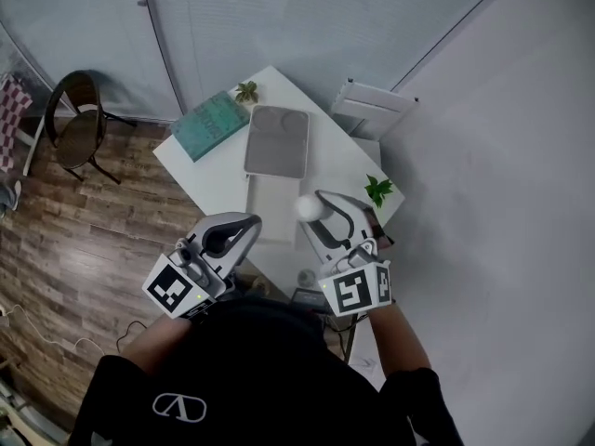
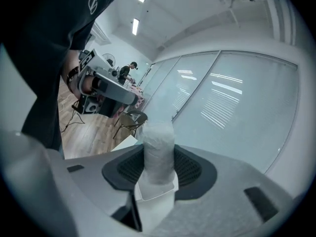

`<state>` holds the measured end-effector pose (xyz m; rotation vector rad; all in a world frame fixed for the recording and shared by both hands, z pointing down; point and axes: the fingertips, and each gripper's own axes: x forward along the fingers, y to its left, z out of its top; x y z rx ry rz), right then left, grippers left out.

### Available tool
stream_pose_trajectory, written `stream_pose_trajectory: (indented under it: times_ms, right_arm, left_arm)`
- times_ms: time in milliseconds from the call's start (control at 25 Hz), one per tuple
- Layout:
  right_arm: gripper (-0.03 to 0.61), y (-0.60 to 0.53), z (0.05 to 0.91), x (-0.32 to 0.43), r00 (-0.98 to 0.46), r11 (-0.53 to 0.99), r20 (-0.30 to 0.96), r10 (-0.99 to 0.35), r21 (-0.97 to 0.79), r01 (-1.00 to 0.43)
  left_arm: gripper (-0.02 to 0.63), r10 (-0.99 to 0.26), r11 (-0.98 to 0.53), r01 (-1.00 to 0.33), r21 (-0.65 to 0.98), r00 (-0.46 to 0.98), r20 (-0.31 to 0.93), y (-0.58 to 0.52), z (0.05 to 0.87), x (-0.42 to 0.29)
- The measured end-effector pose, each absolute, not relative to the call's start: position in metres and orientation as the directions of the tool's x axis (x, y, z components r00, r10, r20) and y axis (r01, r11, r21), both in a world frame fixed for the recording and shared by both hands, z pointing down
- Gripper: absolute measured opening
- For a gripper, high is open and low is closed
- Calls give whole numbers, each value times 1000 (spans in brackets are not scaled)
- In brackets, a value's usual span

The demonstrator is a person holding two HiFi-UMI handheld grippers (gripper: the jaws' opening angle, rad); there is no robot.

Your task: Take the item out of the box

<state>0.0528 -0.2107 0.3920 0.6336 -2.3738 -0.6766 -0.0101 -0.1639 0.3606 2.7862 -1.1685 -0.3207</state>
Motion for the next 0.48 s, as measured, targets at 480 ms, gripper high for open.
stream_pose_trajectory:
  times_ms: [480]
  right_arm:
    - [175,-188,347,77,-743,707,134,-656,453,-543]
  left_arm:
    - [5,-674,-737,-669,98,716,-184,-178,335,1]
